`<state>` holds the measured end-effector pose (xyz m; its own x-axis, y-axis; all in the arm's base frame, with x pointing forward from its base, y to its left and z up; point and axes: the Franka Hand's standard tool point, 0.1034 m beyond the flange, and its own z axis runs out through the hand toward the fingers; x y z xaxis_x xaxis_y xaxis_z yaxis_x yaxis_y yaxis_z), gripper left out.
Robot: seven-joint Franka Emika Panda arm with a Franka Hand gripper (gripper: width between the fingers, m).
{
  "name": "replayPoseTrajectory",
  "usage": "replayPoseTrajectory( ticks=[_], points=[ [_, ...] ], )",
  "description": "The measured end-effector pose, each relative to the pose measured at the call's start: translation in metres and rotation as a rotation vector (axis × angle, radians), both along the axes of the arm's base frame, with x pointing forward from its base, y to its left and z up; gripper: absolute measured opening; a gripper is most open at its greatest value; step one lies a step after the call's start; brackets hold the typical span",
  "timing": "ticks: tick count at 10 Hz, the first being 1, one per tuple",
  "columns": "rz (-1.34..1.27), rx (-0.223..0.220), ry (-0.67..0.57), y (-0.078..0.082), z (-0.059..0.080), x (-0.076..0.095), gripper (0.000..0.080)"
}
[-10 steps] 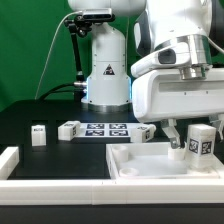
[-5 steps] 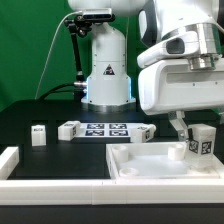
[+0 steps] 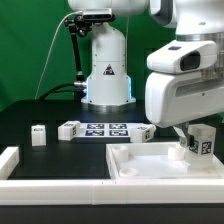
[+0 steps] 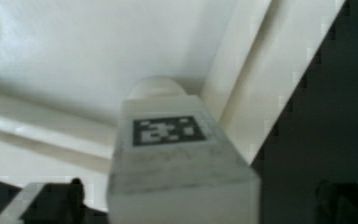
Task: Assemble one leg
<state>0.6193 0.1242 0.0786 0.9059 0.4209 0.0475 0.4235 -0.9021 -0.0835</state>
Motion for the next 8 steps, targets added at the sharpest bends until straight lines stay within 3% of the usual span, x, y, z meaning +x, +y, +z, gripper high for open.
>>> replayPoseTrajectory(
  ticks=[4,6,8],
  points=[
    [0.014,0.000,-0.013,-0.0074,-0.0036,0.0012,0.0636],
    [0.013,0.000,-0.013,-0.0075,-0.0036,0.0013,0.0285],
    [-0.009,0.001,-0.011,-0.0076,-0.0036,0.0012,0.0290]
  ],
)
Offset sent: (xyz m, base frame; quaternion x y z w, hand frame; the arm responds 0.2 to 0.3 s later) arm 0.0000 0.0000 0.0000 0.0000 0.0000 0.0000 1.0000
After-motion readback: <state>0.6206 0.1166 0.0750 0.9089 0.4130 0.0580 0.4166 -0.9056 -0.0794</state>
